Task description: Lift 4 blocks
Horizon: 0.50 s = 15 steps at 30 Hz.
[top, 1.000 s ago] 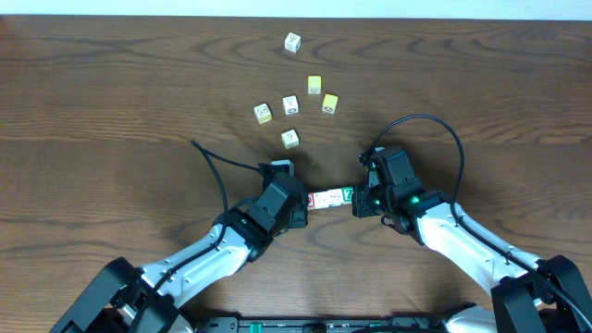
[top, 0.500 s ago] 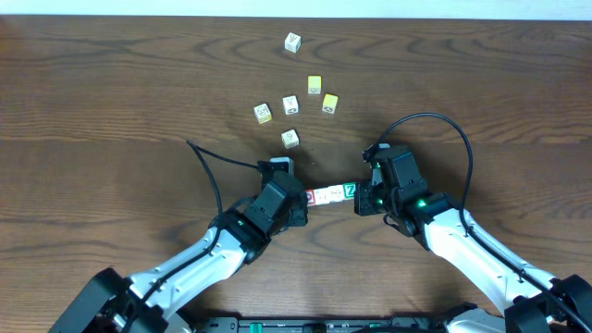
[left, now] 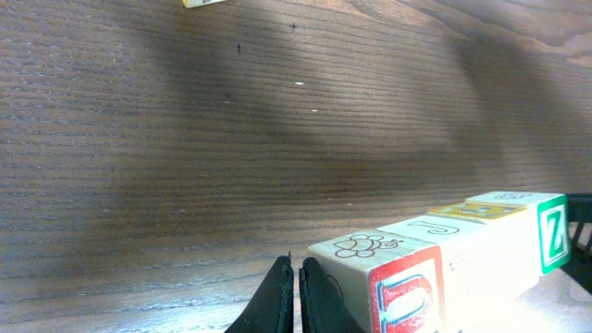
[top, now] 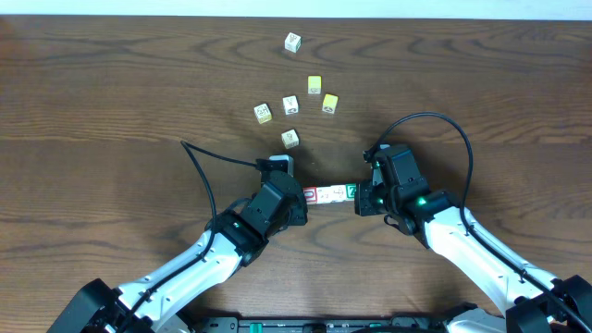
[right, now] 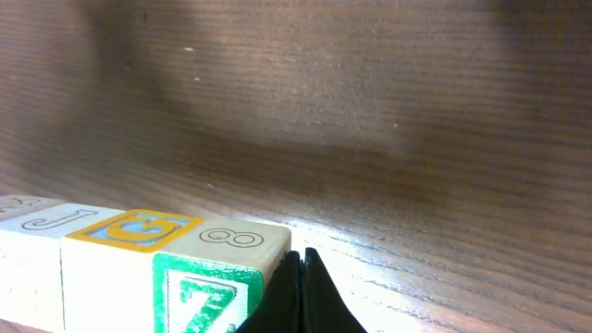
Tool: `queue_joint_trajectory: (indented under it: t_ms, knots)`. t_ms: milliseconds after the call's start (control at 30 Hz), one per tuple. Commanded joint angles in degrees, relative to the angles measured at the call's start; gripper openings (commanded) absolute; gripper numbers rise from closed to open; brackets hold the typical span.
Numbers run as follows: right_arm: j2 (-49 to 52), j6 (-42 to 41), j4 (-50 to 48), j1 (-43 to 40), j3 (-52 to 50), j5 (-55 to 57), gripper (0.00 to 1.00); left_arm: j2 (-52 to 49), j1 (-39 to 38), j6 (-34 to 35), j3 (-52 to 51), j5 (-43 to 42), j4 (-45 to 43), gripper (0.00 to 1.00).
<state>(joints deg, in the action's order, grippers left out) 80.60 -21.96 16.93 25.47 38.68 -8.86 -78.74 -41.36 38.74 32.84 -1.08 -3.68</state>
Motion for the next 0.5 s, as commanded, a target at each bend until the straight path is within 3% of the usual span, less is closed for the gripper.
queue_joint_trajectory:
  t_ms: [0, 467]
  knots:
    - [-0.9, -0.31, -1.05, 3.89, 2.97, -15.45, 0.01, 1.07, -2.38, -0.55, 5.03, -8.35, -2.6, 0.07]
    - [-3.56, -0.31, -0.79, 3.89, 3.02, -15.39, 0.01, 1.07, -2.38, -0.57, 6.01, -8.37, -2.58, 0.07]
